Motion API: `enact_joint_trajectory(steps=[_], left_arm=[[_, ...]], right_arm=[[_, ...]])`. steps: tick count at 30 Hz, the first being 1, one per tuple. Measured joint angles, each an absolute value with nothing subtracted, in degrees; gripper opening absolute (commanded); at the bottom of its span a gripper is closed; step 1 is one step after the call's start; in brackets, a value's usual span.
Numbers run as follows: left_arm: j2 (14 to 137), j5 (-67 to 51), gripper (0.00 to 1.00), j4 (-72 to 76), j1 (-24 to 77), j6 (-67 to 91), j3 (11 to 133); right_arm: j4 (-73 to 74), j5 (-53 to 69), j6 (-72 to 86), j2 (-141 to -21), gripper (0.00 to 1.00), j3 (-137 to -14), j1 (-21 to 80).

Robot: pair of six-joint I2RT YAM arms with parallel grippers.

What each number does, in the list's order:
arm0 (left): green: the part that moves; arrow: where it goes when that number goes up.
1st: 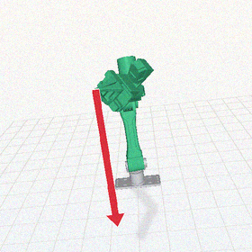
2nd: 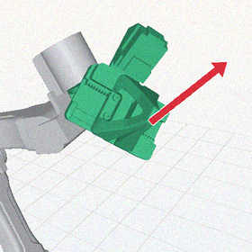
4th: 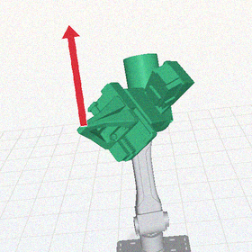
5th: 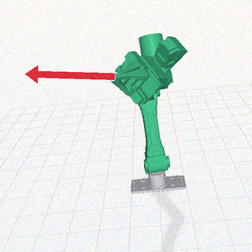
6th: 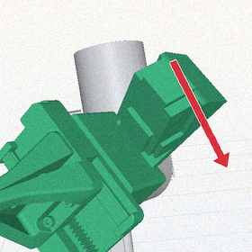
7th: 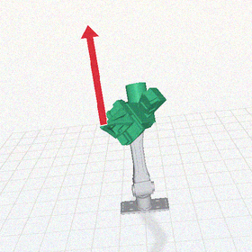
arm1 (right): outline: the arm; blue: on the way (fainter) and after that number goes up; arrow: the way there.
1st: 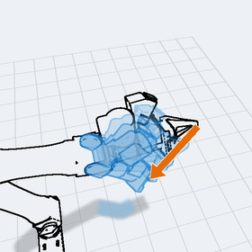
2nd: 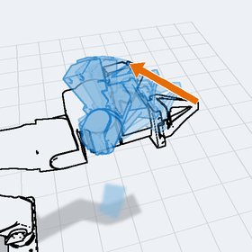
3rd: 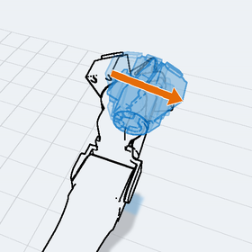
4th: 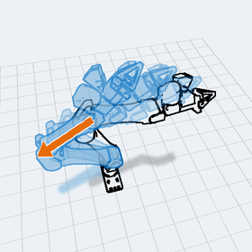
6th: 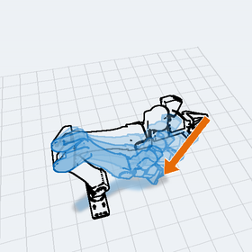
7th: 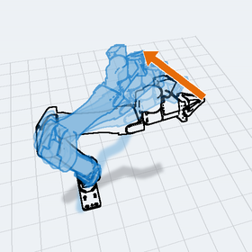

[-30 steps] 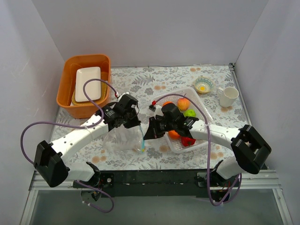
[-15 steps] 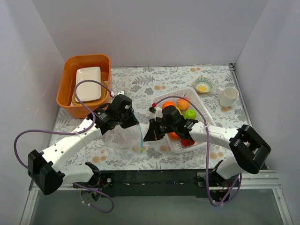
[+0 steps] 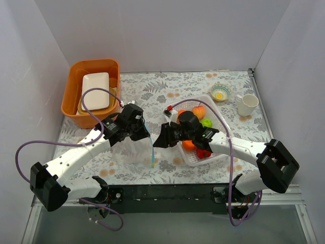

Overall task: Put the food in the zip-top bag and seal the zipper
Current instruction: Open the zipper of the food storage bag.

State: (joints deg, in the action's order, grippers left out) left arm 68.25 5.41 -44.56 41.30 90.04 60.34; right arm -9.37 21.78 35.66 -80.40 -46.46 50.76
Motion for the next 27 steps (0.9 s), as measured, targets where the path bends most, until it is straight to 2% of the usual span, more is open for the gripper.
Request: enact_joint_trajectory(steps=[21, 27], left_arm=[[67.92, 4.03, 0.0, -43.9, 41.3, 90.87, 58.65], [67.92, 4.03, 0.0, -43.75, 41.21, 90.98, 58.61]], right_arm=[[-10.35, 21.58, 34.98, -84.12, 0.39, -49.43, 50.81], [-10.22, 21.52, 34.26, -84.79, 0.41, -50.24, 51.2]])
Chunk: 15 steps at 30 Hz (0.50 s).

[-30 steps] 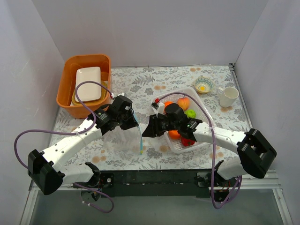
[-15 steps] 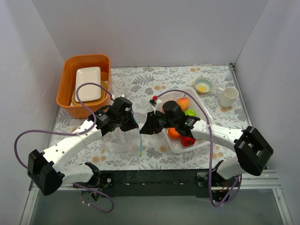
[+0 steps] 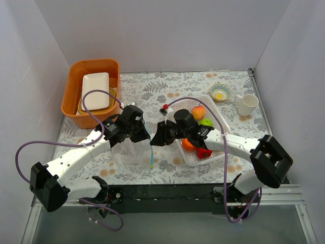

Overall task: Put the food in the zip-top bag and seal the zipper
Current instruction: Open the zipper of the food storage bag.

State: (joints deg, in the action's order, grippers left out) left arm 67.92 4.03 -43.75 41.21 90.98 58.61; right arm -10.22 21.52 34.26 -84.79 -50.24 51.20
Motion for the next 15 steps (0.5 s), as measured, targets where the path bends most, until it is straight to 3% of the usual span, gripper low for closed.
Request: enact_joint_trajectory(steps=[15], left_arm=[[67.92, 4.03, 0.0, -43.68, 41.04, 91.5, 58.61]], right_arm=[[-8.32, 19.05, 33.43, -85.19, 0.42, -51.05, 52.58]])
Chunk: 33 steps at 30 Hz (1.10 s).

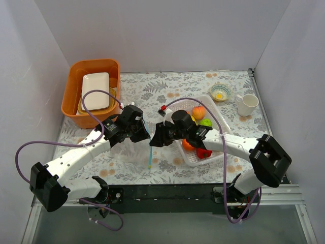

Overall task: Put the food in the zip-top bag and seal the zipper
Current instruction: Open the zipper of the food storage bag.

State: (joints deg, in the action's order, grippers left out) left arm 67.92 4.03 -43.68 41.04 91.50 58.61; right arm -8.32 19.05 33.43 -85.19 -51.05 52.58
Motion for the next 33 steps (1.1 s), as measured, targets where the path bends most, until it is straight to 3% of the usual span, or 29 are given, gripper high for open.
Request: enact_joint_trajectory(steps=[4, 5, 7, 8, 12, 14, 17, 27, 33], left_arm=[[67.94, 4.03, 0.0, -43.46, 41.04, 91.55, 58.61], [67.94, 4.03, 0.0, -43.38, 41.01, 91.57, 58.61], [67.94, 4.01, 0.0, -43.24, 40.99, 91.59, 58.61], [67.94, 4.03, 0.0, -43.27, 40.99, 91.66, 58.61], [68.01, 4.19, 0.01, -43.33, 40.99, 91.77, 58.63], [68.03, 4.51, 0.07, -43.48, 40.99, 91.77, 58.67], [68.03, 5.17, 0.0, -43.64, 40.97, 91.7, 58.67], [67.31, 7.27, 0.0, -48.27, 40.6, 91.29, 59.22], [66.63, 8.23, 0.0, -54.43, 38.11, 91.46, 62.0]], right_arm=[[-7.77, 16.97, 33.71, -86.85, 0.36, -52.4, 53.41], [-7.81, 16.49, 33.87, -87.26, 0.26, -52.58, 53.56], [-7.79, 15.62, 34.09, -87.85, 0.15, -52.66, 53.82], [-7.73, 15.2, 34.28, -88.05, 0.02, -52.64, 54.02], [-7.38, 13.02, 34.92, -88.23, 0.01, -52.62, 54.28], [-7.31, 11.88, 35.09, -88.23, 0.01, -52.62, 54.28], [-6.72, 10.46, 35.73, -88.2, 0.01, -52.62, 54.22], [-1.72, 9.13, 37.34, -91.15, 0.01, -55.07, 52.4], [8.27, 8.05, 35.27, -98.17, 0.01, -64.86, 49.41]])
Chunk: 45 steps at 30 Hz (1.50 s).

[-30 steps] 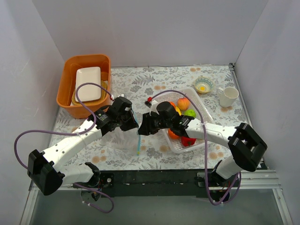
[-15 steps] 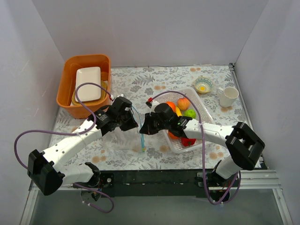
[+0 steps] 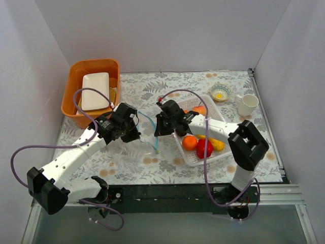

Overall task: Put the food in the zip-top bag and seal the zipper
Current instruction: Open the zipper of the food storage bag, then pick up the fake fruit from the bin.

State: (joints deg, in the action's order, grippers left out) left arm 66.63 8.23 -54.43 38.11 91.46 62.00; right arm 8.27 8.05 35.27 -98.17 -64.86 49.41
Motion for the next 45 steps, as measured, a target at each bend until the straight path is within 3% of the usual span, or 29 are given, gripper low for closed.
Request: enact_joint_trajectory(steps=[4, 9, 10, 12, 13, 14, 16, 27, 30, 31, 32, 45], left_arm=[[66.46, 8.58, 0.0, -58.22, 37.3, 91.5, 63.99], [65.65, 7.46, 0.0, -60.14, 35.16, 90.24, 64.55], [65.73, 6.96, 0.0, -60.03, 34.74, 90.0, 64.55], [66.08, 5.89, 0.0, -59.51, 34.46, 89.45, 64.55], [66.3, 5.19, 0.0, -59.05, 34.44, 89.19, 64.55], [66.61, 4.62, 0.0, -58.46, 34.44, 88.88, 64.55], [67.4, 3.44, 0.0, -57.23, 34.44, 88.33, 64.55], [71.85, -3.99, 0.0, -50.09, 34.06, 84.58, 63.16], [72.88, -6.04, 0.0, -48.56, 33.85, 83.35, 62.43], [73.34, -6.74, 0.0, -48.07, 33.82, 83.05, 62.17], [73.78, -7.25, 0.0, -47.68, 33.8, 82.72, 62.04], [77.1, -12.58, 0.0, -43.66, 31.57, 79.72, 60.71]], right_arm=[[15.64, 5.74, 32.27, -103.68, 0.01, -73.36, 48.14], [20.43, 4.67, 29.47, -105.45, 0.04, -75.55, 47.68], [20.64, 4.93, 29.02, -105.32, 0.16, -75.5, 47.68], [20.45, 5.54, 27.9, -103.98, 0.3, -74.67, 47.68], [20.45, 5.58, 27.57, -102.65, 0.54, -74.02, 47.68], [20.4, 5.48, 27.31, -101.08, 0.62, -73.34, 47.7], [20.43, 4.58, 26.37, -96.23, 0.69, -71.59, 47.7], [21.87, -5.02, 25.15, -74.5, 0.73, -64.2, 38.5], [23.09, -4.97, 24.67, -75.42, 0.73, -60.29, 33.8], [23.64, -4.73, 24.43, -76.4, 0.85, -59.66, 32.49], [23.99, -4.51, 24.1, -77.69, 0.87, -59.51, 31.48], [19.7, -1.26, 20.36, -95.31, 0.88, -67.75, 30.26]])
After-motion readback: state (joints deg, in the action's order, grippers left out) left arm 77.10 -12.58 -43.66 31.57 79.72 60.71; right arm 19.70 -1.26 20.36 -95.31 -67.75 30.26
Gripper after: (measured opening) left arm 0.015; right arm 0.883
